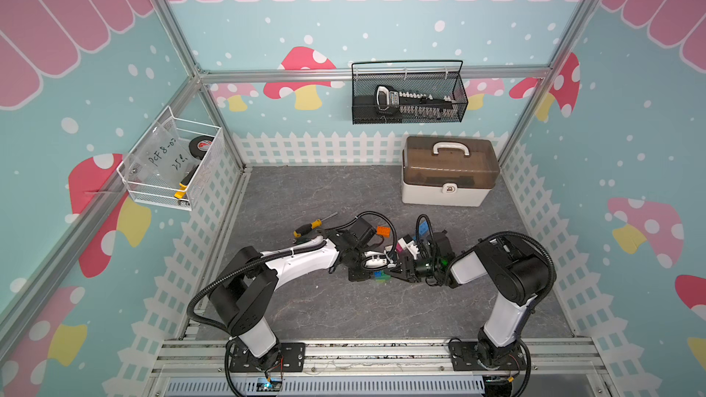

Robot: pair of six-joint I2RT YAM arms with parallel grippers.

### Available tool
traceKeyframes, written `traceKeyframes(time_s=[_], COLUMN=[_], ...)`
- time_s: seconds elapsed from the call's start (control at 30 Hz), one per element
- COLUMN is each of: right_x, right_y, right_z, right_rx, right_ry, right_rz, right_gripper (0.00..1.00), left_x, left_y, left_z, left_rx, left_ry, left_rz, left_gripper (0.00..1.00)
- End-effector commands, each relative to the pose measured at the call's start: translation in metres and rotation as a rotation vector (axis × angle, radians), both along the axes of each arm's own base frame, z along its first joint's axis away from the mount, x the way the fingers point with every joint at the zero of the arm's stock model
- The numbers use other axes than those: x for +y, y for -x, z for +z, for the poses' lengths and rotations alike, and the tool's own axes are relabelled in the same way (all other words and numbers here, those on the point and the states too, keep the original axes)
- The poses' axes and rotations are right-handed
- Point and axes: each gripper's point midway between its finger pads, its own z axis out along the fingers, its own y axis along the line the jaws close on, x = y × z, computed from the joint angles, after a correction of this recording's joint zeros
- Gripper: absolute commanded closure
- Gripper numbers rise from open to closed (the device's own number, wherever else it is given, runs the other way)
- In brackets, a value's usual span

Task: Assemble a heart with lego
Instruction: Assemble the lego brick with the lego brick.

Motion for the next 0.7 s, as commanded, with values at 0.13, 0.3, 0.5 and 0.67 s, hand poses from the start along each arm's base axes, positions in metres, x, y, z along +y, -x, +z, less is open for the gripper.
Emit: traceKeyframes(time_s=[0.13, 0.3, 0.5, 0.67], right_x=[-0.023, -0.023, -0.023, -0.022], right_y=[0.019, 0.019, 0.018, 0.017], right_z=[-0.050, -0.053, -0.055, -0.045], right_rx=[0.167, 0.174, 0.174, 0.140], right_ry=[0.196, 0.207, 0.218, 0.201], right_rz=[-0.059, -0.052, -0.047, -0.038], right_gripper=[0.55, 0.55, 0.55, 0.53], left_x=[0.020, 0.022, 0.025, 0.023], left_y=[0.013, 0.018, 0.018, 0.014], left_z=[-0.028, -0.037, -0.047, -0.039], left_rx=[0.087, 0.109, 0.158, 0.127], left_ry=[-0.151, -0.225, -0.365, -0.358], left_rz=[-0.041, -0.056, -0.039, -0.028], left_gripper=[1.00, 1.00, 1.00, 1.00])
